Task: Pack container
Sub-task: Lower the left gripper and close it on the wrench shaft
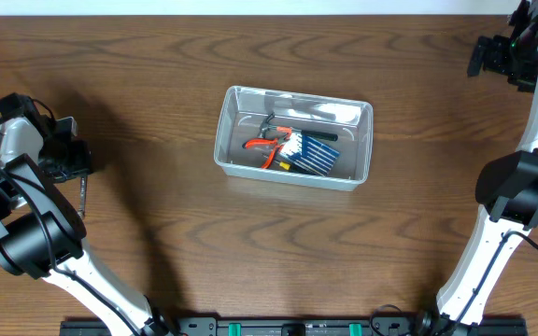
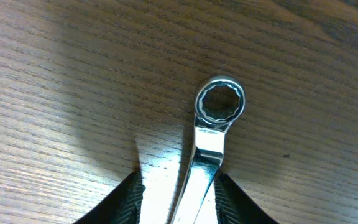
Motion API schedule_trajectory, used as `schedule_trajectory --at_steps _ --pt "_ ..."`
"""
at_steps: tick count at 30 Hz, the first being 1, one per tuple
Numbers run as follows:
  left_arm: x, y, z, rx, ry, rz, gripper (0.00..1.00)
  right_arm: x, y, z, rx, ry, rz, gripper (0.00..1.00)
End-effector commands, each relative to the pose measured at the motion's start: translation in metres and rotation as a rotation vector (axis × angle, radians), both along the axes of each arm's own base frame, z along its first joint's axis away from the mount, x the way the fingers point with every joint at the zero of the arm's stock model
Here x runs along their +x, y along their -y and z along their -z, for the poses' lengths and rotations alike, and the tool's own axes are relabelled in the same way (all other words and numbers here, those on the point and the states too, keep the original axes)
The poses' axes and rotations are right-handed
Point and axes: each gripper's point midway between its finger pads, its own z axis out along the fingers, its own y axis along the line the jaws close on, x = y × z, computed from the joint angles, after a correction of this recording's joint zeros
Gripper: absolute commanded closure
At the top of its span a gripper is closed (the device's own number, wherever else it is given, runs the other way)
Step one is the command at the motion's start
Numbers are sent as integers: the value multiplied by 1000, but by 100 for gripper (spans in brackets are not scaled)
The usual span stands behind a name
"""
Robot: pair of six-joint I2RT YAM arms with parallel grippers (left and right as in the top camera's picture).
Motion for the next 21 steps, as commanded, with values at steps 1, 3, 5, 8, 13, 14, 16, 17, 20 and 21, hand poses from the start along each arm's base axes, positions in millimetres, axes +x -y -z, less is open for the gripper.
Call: schedule_trajectory --at_steps 1,3,5,8,13,14,16,17,20,21 --pt "0 4 7 -32 -4 -2 67 -2 3 -7 -10 13 21 1" --pt "0 4 7 -32 -3 -2 67 -2 3 -7 -10 13 21 1" --pt "0 4 7 -32 -4 -2 69 -2 3 -7 -10 13 21 1" --pt "0 4 7 -30 -1 -1 73 -2 3 -7 -10 13 21 1" --pt "1 3 7 -30 0 -2 76 -2 3 -7 -10 13 21 1" --pt "1 3 7 -30 0 -2 77 -2 3 -7 -10 13 20 1" --pt "1 3 7 -30 -1 -2 78 -2 2 -7 -10 13 19 1" --pt "1 4 7 -30 -1 -2 78 -2 2 -7 -10 13 19 1" --pt "1 4 7 -31 -1 -2 79 -2 3 -7 -10 13 20 1" --pt "0 4 7 -31 -1 -2 81 -2 3 -7 -10 13 20 1"
